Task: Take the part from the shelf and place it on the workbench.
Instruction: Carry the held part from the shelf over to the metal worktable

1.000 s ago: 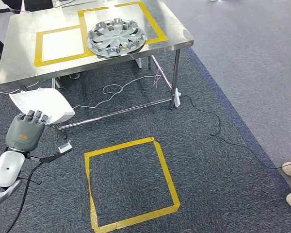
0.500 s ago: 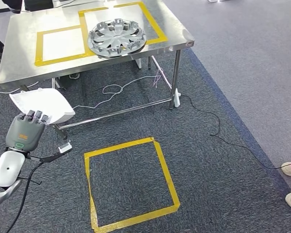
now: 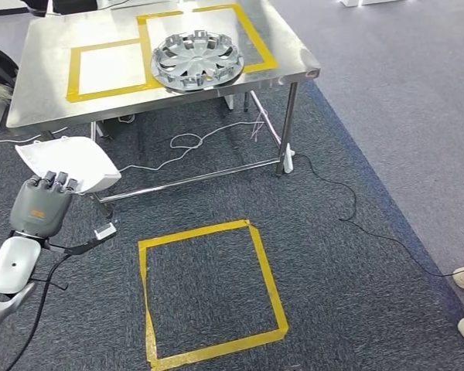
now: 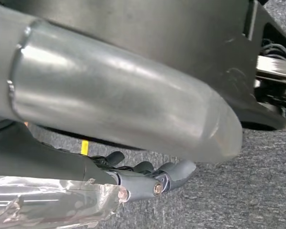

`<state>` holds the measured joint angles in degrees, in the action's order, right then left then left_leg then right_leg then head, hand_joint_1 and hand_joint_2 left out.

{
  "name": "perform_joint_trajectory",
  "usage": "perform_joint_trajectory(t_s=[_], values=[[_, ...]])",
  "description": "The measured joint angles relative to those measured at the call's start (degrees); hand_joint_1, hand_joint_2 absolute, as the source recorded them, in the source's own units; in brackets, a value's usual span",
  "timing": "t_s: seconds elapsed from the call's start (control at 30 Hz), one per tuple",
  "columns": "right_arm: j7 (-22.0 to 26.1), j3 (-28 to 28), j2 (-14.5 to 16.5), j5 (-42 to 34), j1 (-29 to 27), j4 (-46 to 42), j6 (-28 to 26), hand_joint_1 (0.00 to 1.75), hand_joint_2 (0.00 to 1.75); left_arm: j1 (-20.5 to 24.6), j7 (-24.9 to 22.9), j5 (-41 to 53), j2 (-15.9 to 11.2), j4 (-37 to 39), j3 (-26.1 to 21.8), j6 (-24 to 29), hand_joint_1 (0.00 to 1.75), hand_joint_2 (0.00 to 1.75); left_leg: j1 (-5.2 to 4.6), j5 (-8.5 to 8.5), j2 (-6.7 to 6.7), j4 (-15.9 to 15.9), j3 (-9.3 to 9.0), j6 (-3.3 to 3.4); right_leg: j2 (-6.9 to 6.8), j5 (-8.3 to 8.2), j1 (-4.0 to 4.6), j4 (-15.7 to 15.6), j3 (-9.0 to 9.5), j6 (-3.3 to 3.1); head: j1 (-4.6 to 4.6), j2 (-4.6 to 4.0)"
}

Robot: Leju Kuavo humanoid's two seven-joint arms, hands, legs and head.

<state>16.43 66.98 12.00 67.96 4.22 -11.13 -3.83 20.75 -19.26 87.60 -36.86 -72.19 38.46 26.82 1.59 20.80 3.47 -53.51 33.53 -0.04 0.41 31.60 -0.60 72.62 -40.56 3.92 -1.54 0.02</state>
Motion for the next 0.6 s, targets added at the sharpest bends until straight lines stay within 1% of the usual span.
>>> perform_joint_trajectory(t_s=[0.03, 0.07, 0.1, 0.13, 0.17, 0.2, 0.23, 0.27, 0.3, 0.33, 0.37, 0.4, 0.43, 0.47, 0.5, 0.53, 0.57, 0.6], values=[[0.0, 0.0, 0.0, 0.0, 0.0, 0.0, 0.0, 0.00, 0.00, 0.0, 0.0, 0.0, 0.1, 0.0, 0.0, 0.0, 1.75, 1.75, 0.30, 0.07, 0.58, -0.2, 0.07, -0.43, 0.16, -1.38, -0.29, -2.1, 1.19, 0.37, 0.01, 0.00], [-0.1, 0.0, 0.0, -0.1, 0.0, 0.0, 0.0, 0.00, 0.00, 0.0, 0.0, 0.0, 0.2, 0.0, 0.0, 0.0, 1.75, 1.75, 0.61, 0.22, 1.17, -0.5, 0.17, -0.94, 0.87, -3.24, -0.71, -6.1, 3.37, 0.80, 0.02, 0.00], [-0.1, 0.0, 0.0, -0.1, 0.0, 0.0, 0.1, 0.00, 0.00, 0.1, 0.0, 0.0, 0.2, 0.0, 0.0, 0.0, 1.75, 1.75, 0.86, 0.40, 1.79, -1.0, 0.40, -1.54, 2.17, -4.49, -1.00, -9.8, 5.46, 1.17, 0.10, 0.01], [-0.2, 0.0, 0.0, -0.2, 0.0, 0.0, 0.1, 0.00, 0.00, 0.1, 0.0, 0.0, 0.1, 0.0, 0.0, 0.0, 1.75, 1.75, 0.99, 0.54, 2.33, -1.5, 0.71, -2.09, 3.10, -5.24, -1.24, -12.5, 7.06, 1.07, 0.16, 0.01], [-0.2, 0.0, 0.0, -0.2, 0.0, 0.1, 0.1, 0.00, 0.00, 0.2, 0.0, 0.0, 0.1, 0.0, 0.0, 0.1, 1.75, 1.75, 1.05, 0.57, 2.82, -1.8, 1.06, -2.56, 3.80, -5.38, -1.32, -13.9, 7.91, 0.73, 0.20, 0.01], [-0.3, 0.0, 0.1, -0.3, 0.0, 0.1, 0.2, 0.00, 0.00, 0.2, 0.0, 0.0, 0.1, 0.0, -0.1, 0.1, 1.75, 1.75, 1.10, 0.43, 3.32, -1.9, 1.36, -2.95, 3.81, -5.10, -1.18, -13.7, 7.93, 0.11, 0.24, 0.01], [-0.3, 0.0, 0.1, -0.4, 0.0, 0.1, 0.2, 0.00, 0.00, 0.1, 0.0, 0.0, 0.1, 0.0, -0.1, 0.1, 1.75, 1.75, 1.19, 0.23, 3.82, -1.9, 1.59, -3.28, 3.07, -5.20, -1.10, -13.5, 7.88, -0.64, 0.22, 0.00], [-0.3, 0.0, 0.1, -0.5, 0.0, 0.1, 0.2, 0.00, 0.00, 0.0, 0.0, 0.0, 0.0, 0.0, 0.0, 0.1, 1.75, 1.75, 1.33, 0.12, 4.02, -1.9, 1.75, -3.51, 2.46, -5.24, -1.03, -13.3, 7.80, -1.20, 0.20, 0.00], [-0.3, 0.0, 0.1, -0.5, 0.0, 0.1, 0.2, 0.00, 0.00, 0.0, -0.1, 0.0, 0.0, 0.0, 0.0, 0.1, 1.75, 1.75, 1.29, 0.48, 3.23, -2.5, 2.15, -3.65, 1.82, -5.28, -0.98, -13.3, 7.77, -1.72, 0.11, 0.00], [-0.2, 0.0, 0.1, -0.6, 0.0, 0.1, 0.2, 0.00, 0.00, 0.1, -0.1, 0.0, 0.0, 0.0, 0.0, 0.1, 1.75, 1.75, 1.14, 1.50, 1.83, -4.2, 3.04, -3.70, 1.25, -5.32, -0.91, -13.3, 7.75, -2.19, -0.03, 0.00], [-0.1, 0.0, 0.1, -0.6, 0.0, 0.1, 0.2, 0.00, 0.00, 0.2, 0.0, 0.0, 0.0, 0.0, 0.0, 0.1, 1.75, 1.75, 0.94, 3.16, 0.04, -7.2, 4.49, -3.66, 0.63, -5.33, -0.80, -13.4, 7.72, -2.58, -0.15, 0.00], [-0.1, 0.0, 0.1, -0.8, 0.0, 0.1, 0.3, 0.00, 0.00, 0.3, 0.0, 0.0, 0.1, 0.0, 0.0, 0.1, 1.75, 1.75, 0.70, 5.14, -1.60, -11.3, 6.42, -3.58, 0.07, -5.30, -0.60, -13.4, 7.66, -2.82, -0.26, 0.00], [0.0, 0.0, 0.1, -1.1, -0.1, 0.1, 0.3, 0.00, 0.00, 0.2, 0.1, 0.0, 0.2, 0.0, 0.0, 0.1, 1.75, 1.75, 0.61, 6.89, -2.37, -15.4, 8.35, -3.51, -0.47, -5.27, -0.41, -13.4, 7.60, -2.98, -0.30, 0.01], [0.0, 0.0, 0.1, -1.3, -0.2, 0.1, 0.4, 0.00, 0.00, 0.1, 0.2, 0.0, 0.3, 0.0, 0.0, 0.1, 1.75, 1.75, 0.58, 7.88, -2.69, -18.5, 9.69, -3.39, -1.02, -5.23, -0.26, -13.4, 7.56, -3.04, -0.28, 0.01], [0.0, 0.0, 0.1, -1.6, -0.2, 0.1, 0.5, 0.00, 0.00, -0.1, 0.4, 0.0, 0.4, 0.0, -0.1, 0.1, 1.75, 1.75, 0.55, 7.77, -2.76, -19.6, 10.02, -3.22, -1.45, -5.21, -0.15, -13.4, 7.55, -3.07, -0.30, 0.01], [0.0, 0.0, 0.1, -1.7, -0.2, 0.1, 0.7, 0.00, 0.00, -0.2, 0.6, 0.0, 0.5, 0.0, -0.1, 0.2, 1.75, 1.75, 0.50, 6.70, -2.79, -18.3, 9.21, -3.02, -1.80, -5.20, -0.09, -13.4, 7.57, -3.07, -0.29, 0.01], [0.0, 0.0, 0.1, -1.8, -0.2, 0.1, 0.8, 0.00, 0.00, -0.2, 0.9, 0.0, 0.5, 0.0, -0.2, 0.2, 1.75, 1.75, 0.43, 4.96, -2.92, -15.2, 7.34, -2.79, -2.09, -5.17, -0.05, -13.4, 7.64, -3.03, -0.30, 0.01], [0.0, 0.0, 0.1, -1.8, -0.1, 0.1, 0.9, 0.00, 0.00, -0.2, 1.3, 0.0, 0.6, 0.0, -0.3, 0.3, 1.75, 1.75, 0.32, 3.43, -3.39, -11.2, 5.04, -2.58, -2.31, -5.13, 0.02, -13.4, 7.70, -2.91, -0.31, 0.01]])
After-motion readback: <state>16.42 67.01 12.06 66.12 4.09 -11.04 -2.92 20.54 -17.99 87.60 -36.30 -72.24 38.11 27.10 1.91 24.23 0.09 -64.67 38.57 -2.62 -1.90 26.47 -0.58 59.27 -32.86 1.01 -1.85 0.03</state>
